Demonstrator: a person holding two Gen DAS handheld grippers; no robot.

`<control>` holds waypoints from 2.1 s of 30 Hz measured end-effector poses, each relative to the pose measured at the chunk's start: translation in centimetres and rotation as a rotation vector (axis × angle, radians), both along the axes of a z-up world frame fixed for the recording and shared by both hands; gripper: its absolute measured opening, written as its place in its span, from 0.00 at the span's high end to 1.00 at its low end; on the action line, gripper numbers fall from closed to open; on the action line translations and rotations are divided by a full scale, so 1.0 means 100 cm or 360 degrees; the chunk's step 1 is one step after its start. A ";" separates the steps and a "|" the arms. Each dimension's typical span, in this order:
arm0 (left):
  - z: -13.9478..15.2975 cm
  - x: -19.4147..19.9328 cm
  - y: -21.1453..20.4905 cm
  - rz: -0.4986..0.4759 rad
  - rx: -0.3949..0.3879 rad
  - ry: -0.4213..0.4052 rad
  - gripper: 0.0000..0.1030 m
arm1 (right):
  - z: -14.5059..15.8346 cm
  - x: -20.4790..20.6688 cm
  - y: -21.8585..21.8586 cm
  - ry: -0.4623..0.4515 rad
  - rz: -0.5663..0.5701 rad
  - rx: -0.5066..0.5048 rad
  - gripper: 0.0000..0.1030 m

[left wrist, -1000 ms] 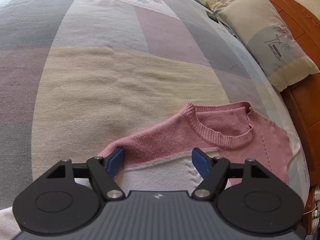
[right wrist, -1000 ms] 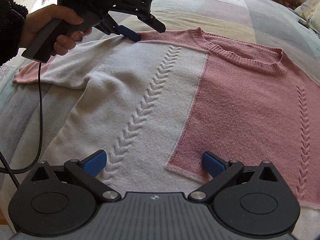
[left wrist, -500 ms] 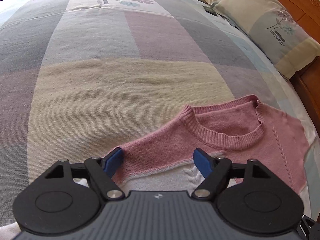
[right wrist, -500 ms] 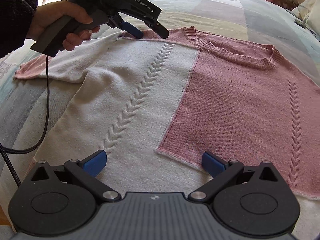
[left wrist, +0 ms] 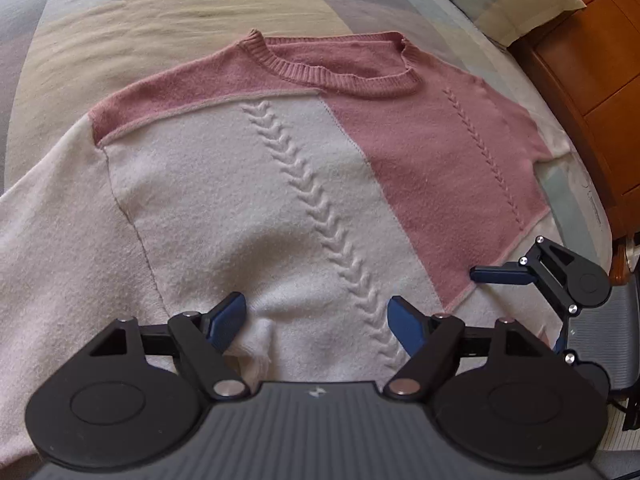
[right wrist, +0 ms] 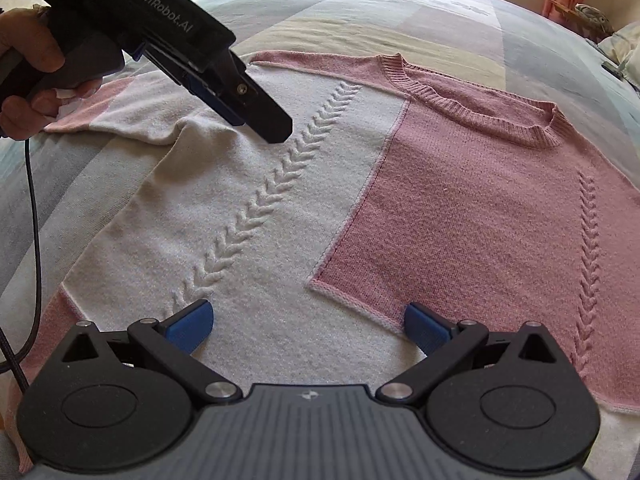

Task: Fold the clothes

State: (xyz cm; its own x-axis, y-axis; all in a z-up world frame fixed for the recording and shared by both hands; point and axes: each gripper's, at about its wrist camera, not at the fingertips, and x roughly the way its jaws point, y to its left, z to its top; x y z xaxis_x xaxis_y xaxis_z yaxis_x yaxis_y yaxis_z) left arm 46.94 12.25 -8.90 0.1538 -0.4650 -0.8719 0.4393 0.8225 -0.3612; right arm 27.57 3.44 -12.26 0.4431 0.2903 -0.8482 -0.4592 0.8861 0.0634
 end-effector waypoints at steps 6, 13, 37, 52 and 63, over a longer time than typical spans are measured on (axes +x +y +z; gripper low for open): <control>0.026 -0.009 -0.006 -0.0077 -0.0049 -0.0078 0.22 | -0.003 -0.005 -0.001 -0.0048 0.0057 -0.0011 0.00; 0.001 -0.021 0.000 -0.0023 0.0063 0.0023 0.20 | -0.003 -0.006 0.003 -0.0059 0.0057 -0.0026 0.00; 0.000 0.034 -0.034 0.0441 -0.0063 0.0038 0.20 | 0.002 0.022 -0.119 -0.0084 -0.0453 -0.0098 0.00; -0.012 0.109 -0.084 0.0408 0.0309 -0.0386 0.19 | -0.005 0.019 -0.121 -0.0076 -0.0555 -0.0056 0.00; 0.027 0.061 -0.081 0.0318 0.0225 -0.0324 0.19 | -0.002 0.036 -0.118 0.0092 -0.0544 -0.0106 0.00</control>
State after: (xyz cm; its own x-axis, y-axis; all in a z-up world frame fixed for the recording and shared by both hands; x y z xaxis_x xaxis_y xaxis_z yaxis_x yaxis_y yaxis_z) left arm 53.05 4.18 -6.23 0.4078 -0.2845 -0.8676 0.3154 0.9356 -0.1586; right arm 31.14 -8.38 -12.43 0.4559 0.0764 -0.8867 -0.1328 0.9910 0.0171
